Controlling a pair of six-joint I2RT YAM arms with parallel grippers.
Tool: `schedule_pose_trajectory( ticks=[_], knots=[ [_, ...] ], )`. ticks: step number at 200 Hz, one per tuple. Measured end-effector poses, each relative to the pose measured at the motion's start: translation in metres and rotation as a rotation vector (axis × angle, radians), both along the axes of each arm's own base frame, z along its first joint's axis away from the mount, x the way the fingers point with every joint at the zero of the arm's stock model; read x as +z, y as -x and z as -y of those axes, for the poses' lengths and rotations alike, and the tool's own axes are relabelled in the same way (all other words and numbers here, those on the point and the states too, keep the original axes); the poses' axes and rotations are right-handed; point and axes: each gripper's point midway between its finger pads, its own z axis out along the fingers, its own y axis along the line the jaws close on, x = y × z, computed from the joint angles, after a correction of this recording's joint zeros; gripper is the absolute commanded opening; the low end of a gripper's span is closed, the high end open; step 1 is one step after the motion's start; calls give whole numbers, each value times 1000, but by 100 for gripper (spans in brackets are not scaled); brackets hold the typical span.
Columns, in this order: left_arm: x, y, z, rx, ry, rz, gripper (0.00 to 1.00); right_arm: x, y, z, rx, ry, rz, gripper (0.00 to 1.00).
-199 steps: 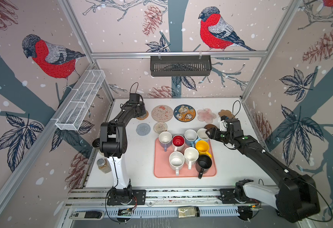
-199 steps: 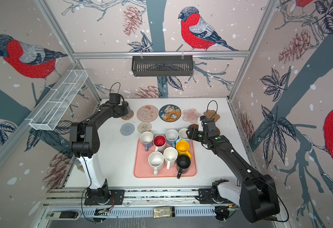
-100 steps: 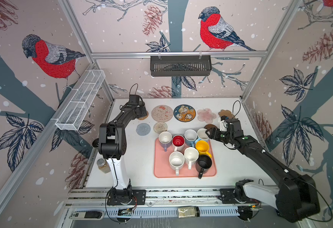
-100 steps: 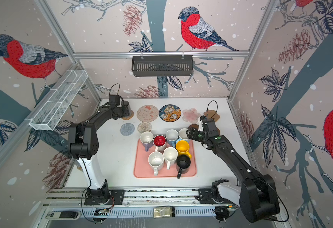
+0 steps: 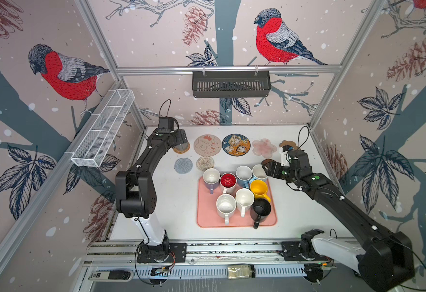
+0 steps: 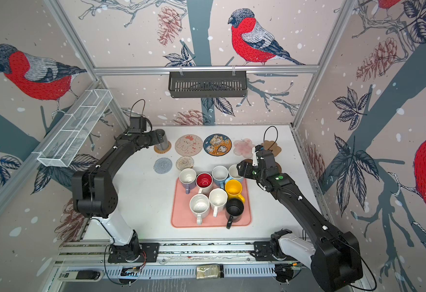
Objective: Place cups on coasters
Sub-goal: Place the cup on the coaster, then pick up the cup from the tray.
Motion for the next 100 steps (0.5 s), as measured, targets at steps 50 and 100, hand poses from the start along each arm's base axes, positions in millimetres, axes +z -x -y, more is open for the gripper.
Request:
schedule_pose_trajectory(
  ticks=[50, 100],
  knots=[
    [36, 56, 31, -90, 34, 43, 60, 15, 9, -14, 15, 55, 30, 77],
    [46, 106, 91, -287, 20, 20, 50, 23, 5, -36, 60, 77, 16, 77]
  ],
)
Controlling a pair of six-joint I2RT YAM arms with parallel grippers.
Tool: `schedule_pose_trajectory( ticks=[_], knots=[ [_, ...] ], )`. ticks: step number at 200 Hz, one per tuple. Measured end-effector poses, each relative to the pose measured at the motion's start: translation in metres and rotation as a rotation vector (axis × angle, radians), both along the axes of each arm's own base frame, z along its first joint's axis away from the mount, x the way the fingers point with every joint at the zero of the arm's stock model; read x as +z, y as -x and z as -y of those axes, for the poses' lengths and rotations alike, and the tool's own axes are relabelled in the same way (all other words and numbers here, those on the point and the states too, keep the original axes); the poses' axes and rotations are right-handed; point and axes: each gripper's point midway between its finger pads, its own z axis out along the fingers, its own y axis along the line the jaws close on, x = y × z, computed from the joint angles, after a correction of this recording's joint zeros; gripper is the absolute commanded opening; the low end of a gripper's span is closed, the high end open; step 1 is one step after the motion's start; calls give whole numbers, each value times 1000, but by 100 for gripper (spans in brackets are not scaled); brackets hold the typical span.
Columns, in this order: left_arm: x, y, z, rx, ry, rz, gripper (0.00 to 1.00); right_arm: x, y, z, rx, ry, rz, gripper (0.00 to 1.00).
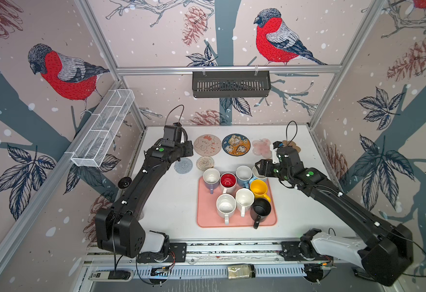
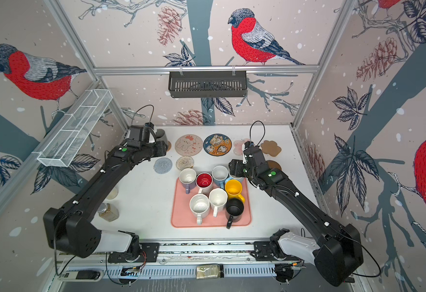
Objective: Place cups on coasters
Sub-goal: Pick up the cup from the tray.
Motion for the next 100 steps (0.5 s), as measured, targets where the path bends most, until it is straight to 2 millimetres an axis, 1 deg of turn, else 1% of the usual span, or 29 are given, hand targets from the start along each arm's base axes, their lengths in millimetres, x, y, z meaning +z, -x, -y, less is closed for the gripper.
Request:
schedule_pose_trajectory(
  ticks=[19, 33, 45, 58, 85, 100],
  knots=[
    [-11, 20, 25, -83, -23, -39, 52, -3, -3, -2, 0, 10, -13, 77],
    [-21, 36, 33, -115, -46, -68, 56, 0, -5, -12, 15, 9, -13, 75],
    [-25, 46, 30, -116, -52, -72, 63, 5, -5, -27, 35, -2, -18, 74],
    [-29, 59, 26, -112, -46, -70, 71, 11, -7, -47, 71, -4, -9, 71],
    [-36, 82, 16, -91, -29, -51, 89, 14, -4, -84, 98, -1, -17, 65],
    [-37, 92, 5, -53, -25, -31, 92, 14, 0, -111, 142, 13, -17, 62]
  ],
)
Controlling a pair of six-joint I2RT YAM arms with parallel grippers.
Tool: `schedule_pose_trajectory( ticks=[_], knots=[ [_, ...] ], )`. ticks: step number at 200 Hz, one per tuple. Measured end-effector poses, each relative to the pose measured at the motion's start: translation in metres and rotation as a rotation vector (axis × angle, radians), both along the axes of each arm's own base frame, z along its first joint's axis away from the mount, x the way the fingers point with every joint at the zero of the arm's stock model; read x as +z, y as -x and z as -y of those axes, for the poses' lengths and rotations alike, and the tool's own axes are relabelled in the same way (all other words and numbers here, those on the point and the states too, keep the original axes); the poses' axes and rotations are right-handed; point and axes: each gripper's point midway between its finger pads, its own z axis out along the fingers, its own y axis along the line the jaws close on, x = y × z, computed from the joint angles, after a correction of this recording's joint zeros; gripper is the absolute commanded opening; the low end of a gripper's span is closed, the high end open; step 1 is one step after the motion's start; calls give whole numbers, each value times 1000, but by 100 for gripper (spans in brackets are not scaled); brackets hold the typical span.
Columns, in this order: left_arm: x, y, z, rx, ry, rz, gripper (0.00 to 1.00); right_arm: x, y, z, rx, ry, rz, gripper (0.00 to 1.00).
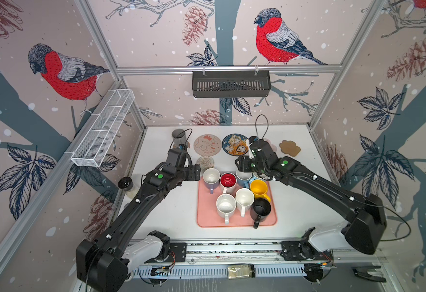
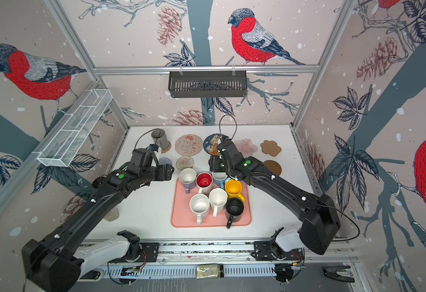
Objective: Place cups on coasters
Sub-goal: Pick up the cup from the tray.
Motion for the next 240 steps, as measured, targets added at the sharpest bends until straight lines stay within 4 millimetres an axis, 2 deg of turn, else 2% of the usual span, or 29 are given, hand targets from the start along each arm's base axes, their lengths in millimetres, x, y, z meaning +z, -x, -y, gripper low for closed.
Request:
schedule_pose_trajectory(
  ticks=[27, 49, 73, 109, 152, 209, 240],
  knots=[
    [9, 1, -31, 99, 15, 45, 93, -11, 10, -43, 51, 35, -26, 57],
    [15, 0, -55, 180, 49, 62, 94, -27, 22, -69, 82, 68, -54, 51],
    [22, 1, -61, 196, 88, 81, 94, -50, 36, -92, 105, 93, -93, 48],
    [33, 1, -57, 194, 145, 126, 94, -81, 56, -115, 134, 140, -149, 48],
    [27, 3, -59, 202, 148, 139, 94, -99, 63, -129, 134, 182, -187, 48],
    [23, 1, -63, 218, 151, 167, 95, -104, 64, -140, 124, 166, -228, 47],
    [24, 0, -64, 222, 155, 186, 95, -102, 66, -137, 114, 160, -226, 48]
  ],
)
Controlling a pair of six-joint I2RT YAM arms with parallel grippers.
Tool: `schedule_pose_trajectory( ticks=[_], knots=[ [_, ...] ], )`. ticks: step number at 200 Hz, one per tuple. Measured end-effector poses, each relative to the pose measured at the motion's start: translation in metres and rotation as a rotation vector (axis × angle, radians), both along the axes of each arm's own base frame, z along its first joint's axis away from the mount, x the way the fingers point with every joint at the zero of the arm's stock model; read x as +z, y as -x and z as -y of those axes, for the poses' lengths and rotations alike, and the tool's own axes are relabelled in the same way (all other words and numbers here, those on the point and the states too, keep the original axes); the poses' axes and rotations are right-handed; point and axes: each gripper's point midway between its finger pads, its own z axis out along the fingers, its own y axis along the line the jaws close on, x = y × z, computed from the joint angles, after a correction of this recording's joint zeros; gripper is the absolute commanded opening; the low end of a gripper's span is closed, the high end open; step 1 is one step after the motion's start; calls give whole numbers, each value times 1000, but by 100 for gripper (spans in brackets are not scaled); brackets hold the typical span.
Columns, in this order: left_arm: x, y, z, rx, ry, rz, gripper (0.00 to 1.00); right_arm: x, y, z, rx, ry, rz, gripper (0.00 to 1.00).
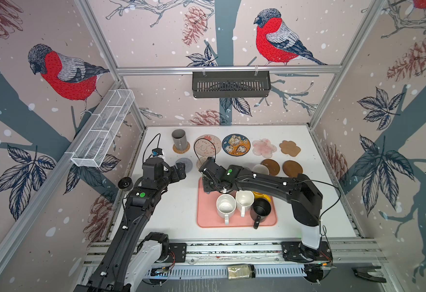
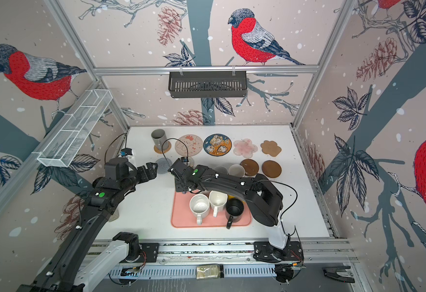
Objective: Place cups on coasters
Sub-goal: Pick up the cup from the tray.
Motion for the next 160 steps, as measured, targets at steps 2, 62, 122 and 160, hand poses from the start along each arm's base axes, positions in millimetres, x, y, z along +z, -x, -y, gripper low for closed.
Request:
schedule_pose_trajectory(
  ticks=[2, 62, 122, 160],
  knots=[
    [0, 0, 0, 0, 0, 0, 95, 0, 0, 1, -1, 2, 0, 48],
    [-6, 1, -4, 13, -1, -4, 95, 17, -2, 7, -43, 25, 26, 49],
    [-2, 0, -18, 73, 19, 23, 95, 18, 4, 10, -102, 23, 4, 53],
    [-2, 2, -20, 79, 23, 26, 95, 1, 12, 15, -129, 38, -40, 60]
  ],
)
